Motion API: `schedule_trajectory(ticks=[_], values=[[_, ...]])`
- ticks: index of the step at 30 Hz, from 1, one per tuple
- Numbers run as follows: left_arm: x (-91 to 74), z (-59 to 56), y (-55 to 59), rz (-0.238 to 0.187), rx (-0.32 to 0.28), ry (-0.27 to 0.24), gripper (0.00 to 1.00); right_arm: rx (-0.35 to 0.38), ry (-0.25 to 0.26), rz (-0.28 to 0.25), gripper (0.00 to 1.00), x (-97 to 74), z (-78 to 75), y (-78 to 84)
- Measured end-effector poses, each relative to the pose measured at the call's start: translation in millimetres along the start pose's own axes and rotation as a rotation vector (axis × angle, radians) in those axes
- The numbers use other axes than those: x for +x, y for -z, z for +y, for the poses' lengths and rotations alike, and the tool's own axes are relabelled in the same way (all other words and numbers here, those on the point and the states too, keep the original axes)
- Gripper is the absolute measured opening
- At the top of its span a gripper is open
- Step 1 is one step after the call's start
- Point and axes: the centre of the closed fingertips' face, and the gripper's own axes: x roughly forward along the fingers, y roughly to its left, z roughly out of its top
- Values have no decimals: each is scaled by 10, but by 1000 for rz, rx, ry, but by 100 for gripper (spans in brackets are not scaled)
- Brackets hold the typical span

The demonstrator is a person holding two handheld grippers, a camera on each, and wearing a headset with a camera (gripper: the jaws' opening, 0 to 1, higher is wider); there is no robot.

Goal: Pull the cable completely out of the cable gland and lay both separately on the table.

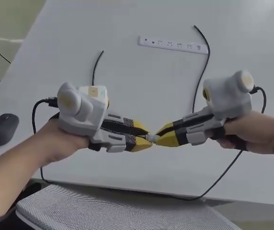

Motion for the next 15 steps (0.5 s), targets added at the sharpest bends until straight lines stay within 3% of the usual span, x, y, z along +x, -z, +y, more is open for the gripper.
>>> schedule_trajectory(ticks=[6, 9, 15], values=[[8, 2, -21, -9, -4, 1, 15, -180, 85, 31, 8, -25, -14, -8], [14, -6, -8, -3, -2, 6, 15, -335, 138, 75, 8, -13, 7, 20], [20, -15, 33, 12, -4, 15, 15, -522, 257, 159, 7, 19, -8, 75]])
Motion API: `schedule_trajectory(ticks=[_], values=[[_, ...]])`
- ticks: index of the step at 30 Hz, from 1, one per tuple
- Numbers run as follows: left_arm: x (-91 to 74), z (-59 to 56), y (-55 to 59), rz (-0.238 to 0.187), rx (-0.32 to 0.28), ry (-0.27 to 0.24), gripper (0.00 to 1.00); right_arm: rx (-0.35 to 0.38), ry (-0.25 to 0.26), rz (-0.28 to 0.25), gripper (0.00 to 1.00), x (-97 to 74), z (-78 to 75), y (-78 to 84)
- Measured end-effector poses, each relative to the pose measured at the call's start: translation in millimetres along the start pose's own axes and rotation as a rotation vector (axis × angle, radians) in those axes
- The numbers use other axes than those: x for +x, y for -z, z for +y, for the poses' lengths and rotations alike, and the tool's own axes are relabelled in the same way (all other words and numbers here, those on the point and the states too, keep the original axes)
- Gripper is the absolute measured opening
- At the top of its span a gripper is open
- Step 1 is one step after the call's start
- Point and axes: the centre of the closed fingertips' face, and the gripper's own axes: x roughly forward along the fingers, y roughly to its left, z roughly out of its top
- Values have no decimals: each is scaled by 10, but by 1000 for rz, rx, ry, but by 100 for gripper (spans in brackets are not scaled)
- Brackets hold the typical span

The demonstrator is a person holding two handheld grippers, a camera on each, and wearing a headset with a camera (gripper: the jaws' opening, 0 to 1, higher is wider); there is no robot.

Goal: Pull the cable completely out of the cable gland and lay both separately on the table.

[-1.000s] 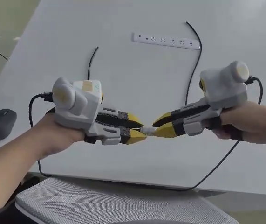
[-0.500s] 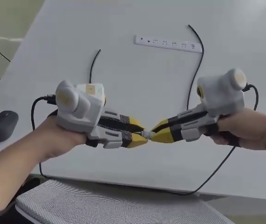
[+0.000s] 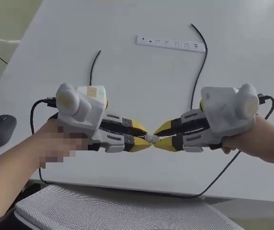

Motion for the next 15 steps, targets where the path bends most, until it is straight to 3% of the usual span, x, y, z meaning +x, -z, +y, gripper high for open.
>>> schedule_trajectory(ticks=[11, 15], values=[[-19, 0, -42, -28, -43, -3, 15, -274, 212, 113, 7, -23, -45, 6], [-5, 1, -33, -26, -45, -7, 15, -292, 240, 124, 7, -7, -37, 31]])
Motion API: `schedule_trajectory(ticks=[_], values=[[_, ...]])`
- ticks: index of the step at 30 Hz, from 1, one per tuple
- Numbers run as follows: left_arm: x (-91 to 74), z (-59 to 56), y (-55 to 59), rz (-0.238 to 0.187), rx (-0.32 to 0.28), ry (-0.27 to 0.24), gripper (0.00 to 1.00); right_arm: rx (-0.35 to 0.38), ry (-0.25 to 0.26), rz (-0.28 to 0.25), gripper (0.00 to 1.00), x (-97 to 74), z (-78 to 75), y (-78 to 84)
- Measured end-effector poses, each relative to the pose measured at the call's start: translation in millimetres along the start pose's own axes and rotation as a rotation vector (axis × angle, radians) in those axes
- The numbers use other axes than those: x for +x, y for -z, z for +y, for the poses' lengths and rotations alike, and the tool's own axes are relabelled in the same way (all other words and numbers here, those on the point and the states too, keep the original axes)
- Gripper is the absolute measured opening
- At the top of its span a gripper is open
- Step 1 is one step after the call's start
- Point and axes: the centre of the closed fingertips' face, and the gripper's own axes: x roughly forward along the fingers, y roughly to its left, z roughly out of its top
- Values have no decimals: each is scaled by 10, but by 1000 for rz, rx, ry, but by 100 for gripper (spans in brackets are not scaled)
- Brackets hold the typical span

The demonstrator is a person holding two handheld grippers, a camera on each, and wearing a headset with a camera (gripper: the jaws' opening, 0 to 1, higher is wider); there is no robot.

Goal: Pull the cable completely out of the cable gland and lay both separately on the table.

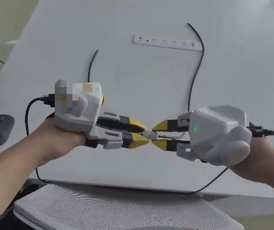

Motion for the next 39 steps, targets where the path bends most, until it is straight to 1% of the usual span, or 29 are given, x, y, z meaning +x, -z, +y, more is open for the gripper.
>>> schedule_trajectory(ticks=[6, 10, 13, 15, 21, 23, 25, 26, 28, 29, 30, 31, 32, 33, 34, 35, 37, 39], values=[[24, -3, 13, 6, 3, -1, 15, 3, 10, 8, 8, -11, -6, 20], [28, -9, -5, 0, 12, -1, 15, 43, 17, 1, 8, -31, -26, 25], [24, -11, -29, -12, 10, 0, 15, 62, 26, -8, 8, -43, -37, 16], [24, -15, -33, -12, 14, 1, 15, 73, 25, -12, 8, -44, -39, 14], [30, -12, -22, -5, 33, -1, 15, 125, 55, -12, 14, -62, -89, 19], [30, -6, -21, -5, 42, -4, 15, 170, 54, -11, 14, -79, -86, 36], [30, 3, -14, -3, 45, -7, 15, 196, 66, -12, 17, -94, -99, 47], [30, 10, -11, -1, 49, -10, 15, 240, 77, -16, 17, -111, -108, 55], [30, 26, -4, 0, 51, -13, 15, 298, 100, -21, 17, -136, -136, 78], [30, 34, -3, 0, 54, -15, 15, 302, 111, -26, 16, -147, -151, 78], [30, 51, -8, -3, 56, -22, 15, 323, 130, -25, 14, -156, -166, 90], [31, 57, -10, -4, 55, -22, 15, 349, 144, -17, 13, -164, -162, 109], [33, 66, -15, -6, 55, -23, 15, 350, 145, -12, 13, -160, -148, 122], [36, 73, -19, -7, 57, -24, 15, 347, 165, 11, 13, -150, -141, 180], [41, 83, -23, -7, 62, -26, 15, 342, 177, 23, 12, -151, -148, 208], [44, 91, -28, -9, 67, -27, 15, 340, 198, 55, 11, -142, -144, 274], [50, 115, -36, -7, 69, -31, 15, 337, 216, 70, 11, -109, -142, 307], [53, 137, -52, -13, 69, -35, 15, 326, 243, 106, 10, -91, -164, 356]])
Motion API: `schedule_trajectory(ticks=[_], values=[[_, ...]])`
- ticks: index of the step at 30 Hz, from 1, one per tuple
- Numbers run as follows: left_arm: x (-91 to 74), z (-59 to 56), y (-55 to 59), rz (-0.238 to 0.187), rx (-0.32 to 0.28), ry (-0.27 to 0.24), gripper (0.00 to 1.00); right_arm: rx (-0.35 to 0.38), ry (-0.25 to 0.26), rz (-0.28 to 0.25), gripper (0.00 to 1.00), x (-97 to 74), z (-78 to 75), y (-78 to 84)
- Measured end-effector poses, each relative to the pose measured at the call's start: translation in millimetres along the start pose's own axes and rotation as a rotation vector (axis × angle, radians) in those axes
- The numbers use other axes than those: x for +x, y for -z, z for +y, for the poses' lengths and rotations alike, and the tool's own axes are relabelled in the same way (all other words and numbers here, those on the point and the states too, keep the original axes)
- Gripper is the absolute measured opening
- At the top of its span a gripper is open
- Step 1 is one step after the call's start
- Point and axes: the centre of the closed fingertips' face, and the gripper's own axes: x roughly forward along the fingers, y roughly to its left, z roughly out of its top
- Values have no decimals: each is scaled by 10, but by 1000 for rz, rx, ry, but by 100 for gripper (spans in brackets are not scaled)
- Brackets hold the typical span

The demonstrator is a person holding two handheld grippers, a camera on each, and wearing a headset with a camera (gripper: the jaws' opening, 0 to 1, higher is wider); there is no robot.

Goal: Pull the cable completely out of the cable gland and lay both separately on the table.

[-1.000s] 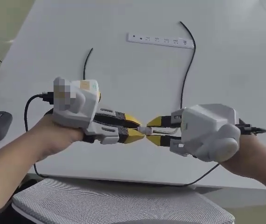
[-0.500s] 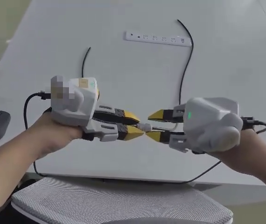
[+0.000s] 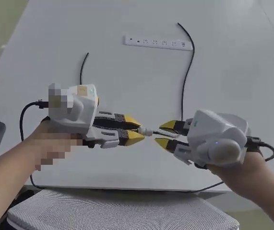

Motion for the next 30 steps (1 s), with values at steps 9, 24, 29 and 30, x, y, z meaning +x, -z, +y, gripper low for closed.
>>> schedule_trajectory(ticks=[9, 24, 29, 30], values=[[33, 38, -34, -9, -1, -7, 15, -21, 56, 4, 6, 68, -64, -77], [47, 35, -49, -16, -2, -15, 15, -15, 108, 6, 0, 53, -94, -65], [54, 23, -48, -16, 1, -15, 15, 19, 105, -2, 0, 38, -98, -40], [57, 21, -48, -15, 1, -15, 15, 20, 105, -2, 0, 38, -94, -38]])
